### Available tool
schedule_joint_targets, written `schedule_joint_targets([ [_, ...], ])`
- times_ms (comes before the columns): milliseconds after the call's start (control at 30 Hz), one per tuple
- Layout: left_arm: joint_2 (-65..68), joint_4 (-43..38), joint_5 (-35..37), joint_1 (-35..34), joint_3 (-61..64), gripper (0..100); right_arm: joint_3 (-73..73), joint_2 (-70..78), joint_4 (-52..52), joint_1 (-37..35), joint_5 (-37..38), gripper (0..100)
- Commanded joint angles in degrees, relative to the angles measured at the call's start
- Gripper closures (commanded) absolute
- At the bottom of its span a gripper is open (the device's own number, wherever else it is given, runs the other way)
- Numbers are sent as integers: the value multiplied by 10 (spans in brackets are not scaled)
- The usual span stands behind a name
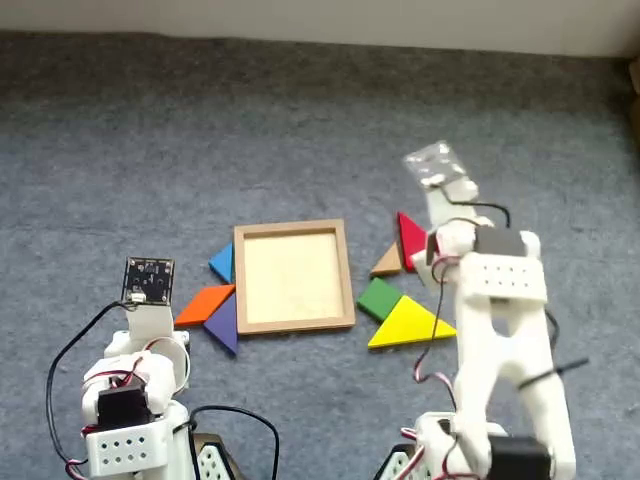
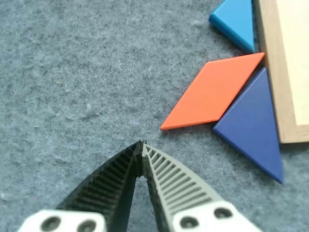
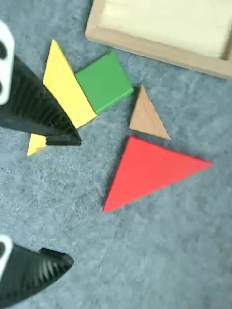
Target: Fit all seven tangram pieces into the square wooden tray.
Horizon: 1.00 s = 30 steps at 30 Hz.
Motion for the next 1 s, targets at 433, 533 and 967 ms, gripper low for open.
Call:
schedule_joint_targets([
  [433,-27,3,-5,-5,12,992,-264,327,-5,-51,38,668],
  [533,-27,3,-5,-5,12,992,-294,370,-5,-52,38,668],
  [967,-27,3,-5,-5,12,992,-349,476,-5,-22,33,670],
])
